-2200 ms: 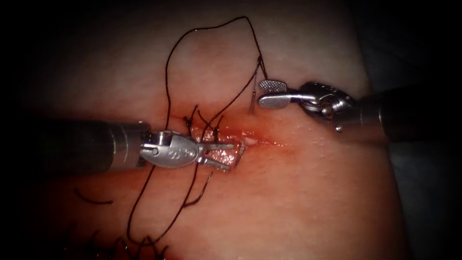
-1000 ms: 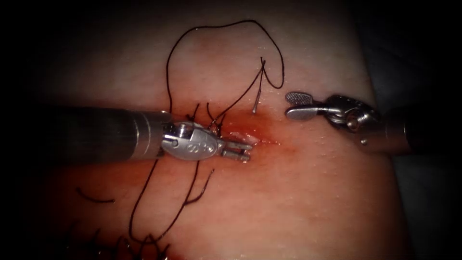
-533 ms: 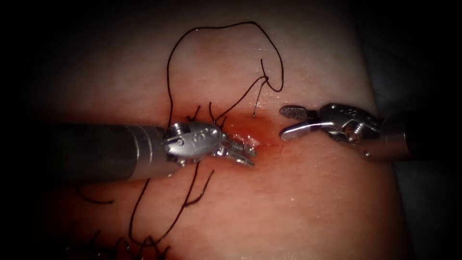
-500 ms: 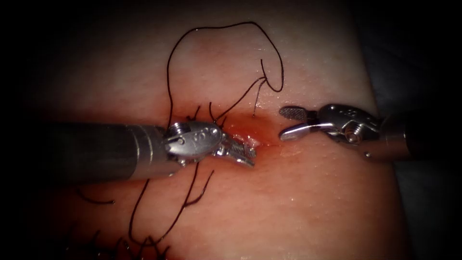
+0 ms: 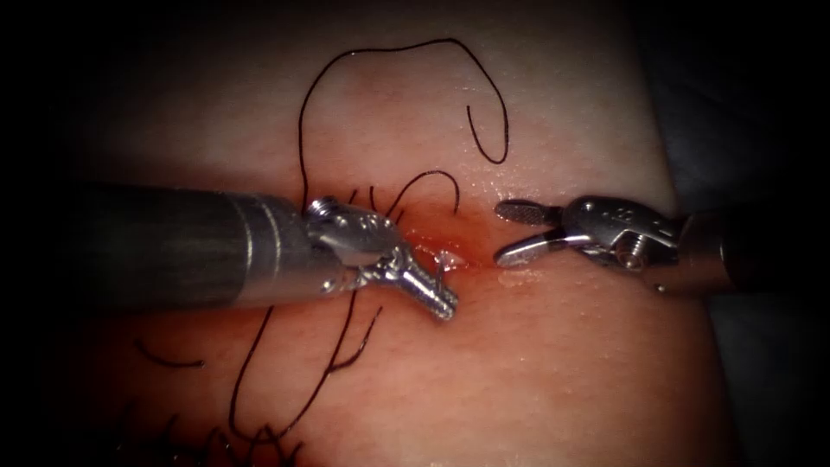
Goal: Wound Closure
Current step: Grab the needle with the left driver and pull it through the tissue.
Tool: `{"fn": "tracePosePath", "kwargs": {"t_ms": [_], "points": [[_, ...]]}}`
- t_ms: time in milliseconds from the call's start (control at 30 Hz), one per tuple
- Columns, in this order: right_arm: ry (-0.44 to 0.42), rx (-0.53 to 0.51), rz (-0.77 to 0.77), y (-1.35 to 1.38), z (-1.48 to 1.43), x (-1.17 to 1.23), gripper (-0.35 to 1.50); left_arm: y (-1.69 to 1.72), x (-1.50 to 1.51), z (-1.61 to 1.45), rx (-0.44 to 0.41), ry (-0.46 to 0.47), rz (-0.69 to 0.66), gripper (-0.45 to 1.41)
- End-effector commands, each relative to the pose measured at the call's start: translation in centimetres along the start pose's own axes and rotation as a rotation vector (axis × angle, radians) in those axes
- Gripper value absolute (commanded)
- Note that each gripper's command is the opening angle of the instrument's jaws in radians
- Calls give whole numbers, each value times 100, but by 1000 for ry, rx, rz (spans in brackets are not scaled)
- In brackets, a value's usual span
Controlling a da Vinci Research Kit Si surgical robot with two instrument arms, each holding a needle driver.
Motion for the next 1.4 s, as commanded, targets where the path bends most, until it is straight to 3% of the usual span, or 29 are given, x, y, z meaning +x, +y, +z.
{"fn": "tracePosePath", "kwargs": {"t_ms": [33, 233, 333, 500, 633, 933, 1133, 1400], "points": [[0, 14, -2, -2, 9, -9, 138, -1, 3, 4, -14, 2, 5, -45], [1, 42, -17, -7, 14, -20, 136, 40, 20, -5, -90, 19, -11, -45], [2, 44, -21, -8, 15, -23, 136, 55, 26, -10, -99, 21, 75, -45], [3, 45, -25, -8, 16, -26, 136, 71, 29, -14, -13, 53, 252, -45], [-2, 45, -28, -8, 17, -29, 136, 80, 37, -19, 107, 69, 497, -45], [-15, 48, -39, -11, 18, -37, 136, 100, 83, -53, 369, 31, 922, -45], [-17, 58, -47, -12, 20, -44, 133, 113, 115, -75, 467, 23, 1056, -45], [-16, 61, -49, -9, 21, -45, 133, 142, 165, -101, 491, 10, 1185, -45]]}}
